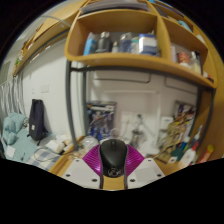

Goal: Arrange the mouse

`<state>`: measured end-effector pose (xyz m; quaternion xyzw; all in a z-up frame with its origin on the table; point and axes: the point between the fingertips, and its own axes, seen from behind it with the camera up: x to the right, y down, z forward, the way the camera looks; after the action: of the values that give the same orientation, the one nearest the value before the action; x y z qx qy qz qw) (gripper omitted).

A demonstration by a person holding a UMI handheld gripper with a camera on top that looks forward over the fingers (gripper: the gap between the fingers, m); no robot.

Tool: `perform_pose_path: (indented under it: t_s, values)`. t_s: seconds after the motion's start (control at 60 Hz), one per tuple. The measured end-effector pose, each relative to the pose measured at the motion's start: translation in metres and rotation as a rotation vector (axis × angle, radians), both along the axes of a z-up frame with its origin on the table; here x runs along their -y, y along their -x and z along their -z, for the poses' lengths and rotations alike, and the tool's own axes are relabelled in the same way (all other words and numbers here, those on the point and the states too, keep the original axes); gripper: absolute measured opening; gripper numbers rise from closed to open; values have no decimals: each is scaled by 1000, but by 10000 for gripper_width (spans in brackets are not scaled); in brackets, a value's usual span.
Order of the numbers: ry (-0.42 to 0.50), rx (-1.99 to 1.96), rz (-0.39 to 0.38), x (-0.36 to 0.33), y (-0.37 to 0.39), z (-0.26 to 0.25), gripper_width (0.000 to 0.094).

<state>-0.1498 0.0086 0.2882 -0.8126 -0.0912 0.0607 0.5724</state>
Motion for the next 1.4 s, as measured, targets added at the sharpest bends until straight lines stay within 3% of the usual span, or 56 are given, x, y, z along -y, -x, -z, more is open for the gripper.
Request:
perform_pose_path:
  t_s: [0.15, 0.267, 0.383, 0.567, 0.817, 0.933, 0.95, 0.983, 1.117, 1.217, 1.25, 1.4]
  values:
    - [-31, 72, 58, -10, -143, -19, 270]
    - [17, 94, 134, -18, -246, 16, 268]
    - [93, 104, 185, -24, -314, 83, 270]
    - [250, 62, 186, -26, -345, 199, 270]
    - [412, 46, 144, -6, -331, 301, 284]
    - [381, -28, 169, -4, -329, 300, 292]
    - [378, -18, 165, -4, -330, 300, 351]
    - [382, 5, 155, -3, -331, 302, 344]
    - [417, 16, 156, -1, -331, 304, 499]
    - [429, 38, 149, 5, -331, 294, 882]
    - [428, 35, 153, 7, -330, 287, 847]
    - [415, 3, 161, 21, -319, 232, 858]
